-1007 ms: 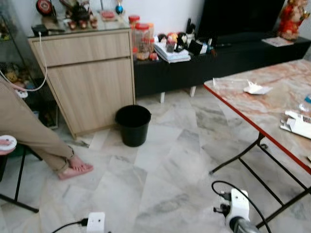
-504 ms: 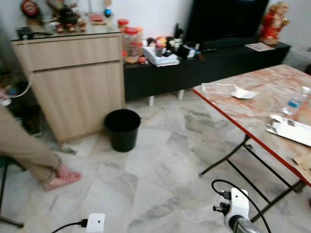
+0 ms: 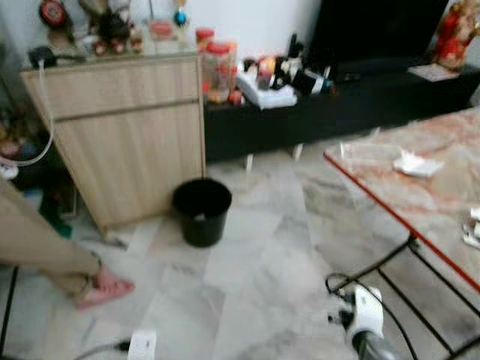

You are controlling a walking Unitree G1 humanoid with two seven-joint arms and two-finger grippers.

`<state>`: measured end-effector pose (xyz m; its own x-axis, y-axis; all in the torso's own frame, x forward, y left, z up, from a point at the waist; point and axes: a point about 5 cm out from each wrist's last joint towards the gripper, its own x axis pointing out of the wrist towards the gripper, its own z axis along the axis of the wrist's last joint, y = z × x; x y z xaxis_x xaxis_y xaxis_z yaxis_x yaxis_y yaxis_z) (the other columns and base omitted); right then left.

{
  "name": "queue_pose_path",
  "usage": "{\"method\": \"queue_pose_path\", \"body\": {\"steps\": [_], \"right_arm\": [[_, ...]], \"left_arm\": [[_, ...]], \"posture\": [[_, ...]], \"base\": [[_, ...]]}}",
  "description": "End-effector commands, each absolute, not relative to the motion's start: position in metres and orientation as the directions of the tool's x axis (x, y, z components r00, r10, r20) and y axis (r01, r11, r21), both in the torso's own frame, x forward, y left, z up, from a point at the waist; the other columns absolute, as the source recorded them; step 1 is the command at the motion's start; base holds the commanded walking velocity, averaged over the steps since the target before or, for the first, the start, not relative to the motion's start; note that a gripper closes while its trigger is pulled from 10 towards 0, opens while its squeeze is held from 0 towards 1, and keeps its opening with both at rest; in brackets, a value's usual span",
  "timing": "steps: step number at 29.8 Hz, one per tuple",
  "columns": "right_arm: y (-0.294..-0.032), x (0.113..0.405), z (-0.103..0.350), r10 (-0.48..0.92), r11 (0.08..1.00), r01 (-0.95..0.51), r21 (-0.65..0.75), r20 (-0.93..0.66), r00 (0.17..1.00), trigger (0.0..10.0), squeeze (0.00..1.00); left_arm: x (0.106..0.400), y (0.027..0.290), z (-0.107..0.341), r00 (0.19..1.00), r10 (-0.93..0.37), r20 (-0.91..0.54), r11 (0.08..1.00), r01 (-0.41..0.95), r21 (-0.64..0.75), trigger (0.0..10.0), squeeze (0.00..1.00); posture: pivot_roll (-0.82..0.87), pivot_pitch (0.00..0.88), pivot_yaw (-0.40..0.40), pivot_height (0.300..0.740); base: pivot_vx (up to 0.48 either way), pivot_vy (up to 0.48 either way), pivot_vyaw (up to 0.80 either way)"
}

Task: Picking trash to rubbish bin

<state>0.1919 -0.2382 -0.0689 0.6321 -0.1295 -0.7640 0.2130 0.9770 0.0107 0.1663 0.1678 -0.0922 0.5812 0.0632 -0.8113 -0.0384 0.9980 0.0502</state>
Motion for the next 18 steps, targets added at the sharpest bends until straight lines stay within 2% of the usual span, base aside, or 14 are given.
{"method": "queue_pose_path", "body": {"steps": [1,3,18], "right_arm": [[-0.2289,0.2109,-0.0605,-0.110,0.980,0.195,0.034,-0.726,0.678,10.0,0.00],[-0.2284,0.2110,-0.0605,-0.107,0.981,0.193,0.036,-0.727,0.679,10.0,0.00],[-0.2301,0.2100,-0.0611,-0.127,0.970,0.238,0.049,-0.732,0.670,10.0,0.00]], "left_arm": [[0.1603,0.1761,-0.0943,0.560,0.078,-0.825,0.997,-0.031,0.073,10.0,0.00],[0.1611,0.1755,-0.0940,0.562,0.076,-0.824,0.997,-0.027,0.073,10.0,0.00],[0.1637,0.1747,-0.0930,0.567,0.069,-0.821,0.997,-0.014,0.074,10.0,0.00]], "posture": [[0.00,0.000,-0.076,0.740],[0.00,0.000,-0.076,0.740],[0.01,0.000,-0.077,0.740]], "base": [[0.480,0.000,0.80],[0.480,0.000,0.79],[0.480,0.000,0.00]]}}
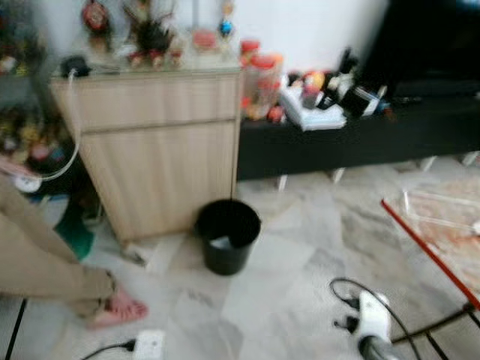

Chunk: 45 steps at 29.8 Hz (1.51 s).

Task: Picking trash to rubbish bin

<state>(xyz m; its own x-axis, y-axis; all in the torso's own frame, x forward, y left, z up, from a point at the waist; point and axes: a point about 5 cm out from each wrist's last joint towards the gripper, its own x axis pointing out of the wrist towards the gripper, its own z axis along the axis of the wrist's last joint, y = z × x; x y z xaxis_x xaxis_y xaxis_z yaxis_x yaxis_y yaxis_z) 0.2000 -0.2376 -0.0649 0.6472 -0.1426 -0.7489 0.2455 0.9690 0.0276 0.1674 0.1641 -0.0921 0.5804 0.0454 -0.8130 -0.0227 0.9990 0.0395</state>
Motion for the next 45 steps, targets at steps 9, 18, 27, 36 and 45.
{"method": "queue_pose_path", "body": {"steps": [9,18,27,36,45], "right_arm": [[-0.2313,0.2117,-0.0598,-0.134,0.966,0.252,0.055,-0.726,0.674,10.0,0.00],[-0.2284,0.2130,-0.0597,-0.124,0.967,0.245,0.063,-0.726,0.677,10.0,0.00],[-0.2273,0.2122,-0.0605,-0.119,0.971,0.233,0.057,-0.730,0.673,10.0,0.00],[-0.2259,0.2102,-0.0621,-0.113,0.974,0.222,0.052,-0.736,0.668,10.0,0.00],[-0.2263,0.2097,-0.0625,-0.107,0.975,0.216,0.052,-0.743,0.661,10.0,0.00]], "left_arm": [[0.1650,0.1744,-0.0925,0.571,0.074,-0.818,0.997,-0.028,0.070,10.0,0.00],[0.1640,0.1726,-0.0931,0.568,0.069,-0.820,0.997,-0.023,0.067,10.0,0.00],[0.1659,0.1706,-0.0925,0.571,0.063,-0.818,0.998,-0.018,0.065,10.0,0.00],[0.1667,0.1680,-0.0923,0.573,0.058,-0.817,0.998,-0.014,0.061,10.0,0.00],[0.1645,0.1690,-0.0933,0.566,0.061,-0.822,0.998,-0.013,0.065,10.0,0.00]], "posture": [[0.02,0.000,-0.091,0.740],[0.02,0.000,-0.089,0.740],[0.02,0.013,-0.089,0.740],[0.02,0.013,-0.089,0.740],[0.02,0.018,-0.093,0.740]], "base": [[0.480,0.000,0.00],[0.480,0.000,0.00],[0.480,0.000,0.00],[0.480,0.000,0.51],[0.342,0.000,0.00]]}}
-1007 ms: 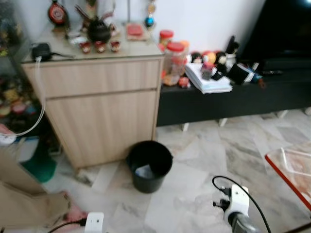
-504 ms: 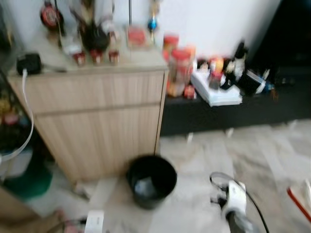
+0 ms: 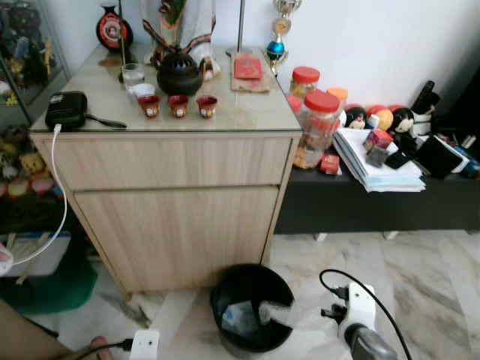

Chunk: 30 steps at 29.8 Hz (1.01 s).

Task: Picking trash to rubbish bin

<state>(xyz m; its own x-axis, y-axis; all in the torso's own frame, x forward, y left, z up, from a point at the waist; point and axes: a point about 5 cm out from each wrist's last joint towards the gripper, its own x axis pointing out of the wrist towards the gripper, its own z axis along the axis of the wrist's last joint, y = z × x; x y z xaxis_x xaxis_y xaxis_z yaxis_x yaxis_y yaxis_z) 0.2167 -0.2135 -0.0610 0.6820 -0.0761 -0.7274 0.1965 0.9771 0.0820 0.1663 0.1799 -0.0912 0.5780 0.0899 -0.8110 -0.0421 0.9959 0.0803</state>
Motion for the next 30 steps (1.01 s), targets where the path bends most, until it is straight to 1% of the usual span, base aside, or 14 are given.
{"method": "queue_pose_path", "body": {"steps": [1,6,14,17,18,19,20,22,26,30], "right_arm": [[-0.225,0.209,-0.063,-0.098,0.978,0.202,0.048,-0.749,0.655,10.0,0.00],[-0.223,0.209,-0.064,-0.080,0.983,0.175,0.047,-0.754,0.652,10.0,0.00],[-0.222,0.229,-0.051,-0.051,0.990,0.128,0.057,-0.703,0.710,10.0,0.00],[-0.203,0.249,-0.041,0.076,0.992,0.010,0.122,-0.672,0.737,10.0,0.00],[-0.203,0.249,-0.041,0.076,0.992,0.010,0.122,-0.672,0.737,10.0,0.00],[-0.197,0.253,-0.039,0.113,0.992,-0.047,0.116,-0.683,0.722,10.0,0.00],[-0.188,0.260,-0.034,0.169,0.986,-0.125,0.114,-0.665,0.727,10.0,0.00],[-0.180,0.268,-0.028,0.224,0.975,-0.171,0.145,-0.638,0.737,10.0,0.00],[-0.161,0.277,-0.021,0.337,0.941,-0.284,0.186,-0.614,0.713,10.0,0.00],[-0.143,0.283,-0.016,0.405,0.904,-0.398,0.158,-0.614,0.677,10.0,0.00]], "left_arm": [[0.165,0.169,-0.093,0.566,0.061,-0.822,0.998,-0.012,0.065,10.0,0.00],[0.166,0.167,-0.093,0.571,0.057,-0.819,0.998,-0.014,0.060,10.0,0.00],[0.179,0.165,-0.086,0.619,0.048,-0.784,0.998,-0.004,0.058,10.0,0.00],[0.191,0.160,-0.080,0.657,0.032,-0.753,0.999,0.000,0.043,10.0,0.00],[0.191,0.160,-0.080,0.657,0.032,-0.753,0.999,0.000,0.043,10.0,0.00],[0.197,0.158,-0.077,0.675,0.018,-0.738,1.000,0.007,0.031,10.0,0.00],[0.203,0.154,-0.073,0.695,-0.007,-0.719,1.000,0.025,0.014,10.0,0.00],[0.210,0.149,-0.069,0.714,-0.041,-0.699,0.999,0.044,-0.013,10.0,0.00],[0.224,0.136,-0.061,0.737,-0.115,-0.666,0.993,0.110,-0.050,10.0,0.00],[0.235,0.127,-0.053,0.754,-0.151,-0.639,0.986,0.158,-0.047,10.0,0.00]], "posture": [[0.02,0.018,-0.093,0.740],[0.02,0.020,-0.096,0.740],[0.02,0.020,-0.096,0.740],[0.02,0.021,-0.100,0.740],[0.02,0.021,-0.100,0.740],[0.02,0.021,-0.100,0.740],[0.02,0.021,-0.100,0.740],[0.02,0.021,-0.100,0.740],[0.03,0.021,-0.102,0.740],[0.03,0.021,-0.105,0.740]], "base": [[0.307,0.000,0.00],[0.058,0.000,0.00],[0.000,0.000,0.00],[0.000,0.000,0.00],[0.000,0.000,0.00],[0.000,0.000,0.00],[0.000,0.000,0.00],[0.000,0.000,0.00],[0.000,0.000,0.00],[0.000,0.000,0.00]]}}
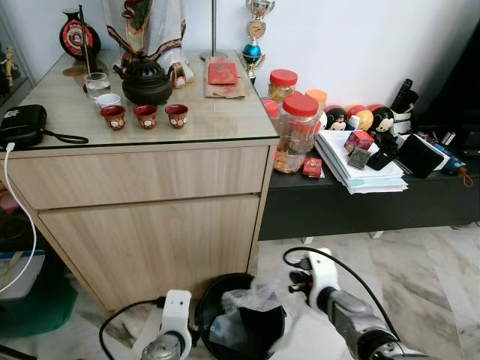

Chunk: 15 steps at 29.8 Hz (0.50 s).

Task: Picking trash to rubbish bin

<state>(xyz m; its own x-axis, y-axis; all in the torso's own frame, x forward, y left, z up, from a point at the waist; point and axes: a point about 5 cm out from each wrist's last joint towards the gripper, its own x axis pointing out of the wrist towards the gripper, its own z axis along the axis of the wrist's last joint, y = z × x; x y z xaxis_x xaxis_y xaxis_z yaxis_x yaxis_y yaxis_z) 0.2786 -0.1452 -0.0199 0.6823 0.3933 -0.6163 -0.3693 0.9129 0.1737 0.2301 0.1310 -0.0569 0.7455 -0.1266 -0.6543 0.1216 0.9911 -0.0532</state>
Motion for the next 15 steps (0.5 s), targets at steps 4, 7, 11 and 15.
{"method": "queue_pose_path", "body": {"steps": [4,7,11,15], "right_arm": [[-0.134,0.286,-0.013,0.429,0.886,-0.442,0.140,-0.611,0.665,10.0,0.00],[-0.128,0.288,-0.010,0.439,0.863,-0.499,0.078,-0.603,0.665,10.0,0.00],[-0.128,0.294,-0.005,0.429,0.875,-0.479,0.072,-0.575,0.697,10.0,0.00],[-0.126,0.302,0.003,0.415,0.890,-0.451,0.070,-0.535,0.736,10.0,0.00]], "left_arm": [[0.239,0.124,-0.051,0.761,-0.158,-0.629,0.985,0.163,-0.049,10.0,0.00],[0.240,0.124,-0.050,0.764,-0.163,-0.624,0.984,0.170,-0.049,10.0,0.00],[0.240,0.124,-0.049,0.767,-0.169,-0.619,0.983,0.172,-0.055,10.0,0.00],[0.240,0.124,-0.049,0.768,-0.170,-0.617,0.984,0.170,-0.059,10.0,0.00]], "posture": [[0.03,0.022,-0.105,0.740],[0.03,0.027,-0.104,0.740],[0.03,0.027,-0.107,0.740],[0.03,0.027,-0.107,0.740]], "base": [[0.000,0.000,0.00],[0.000,0.000,0.00],[0.000,0.000,0.00],[0.000,0.000,0.00]]}}
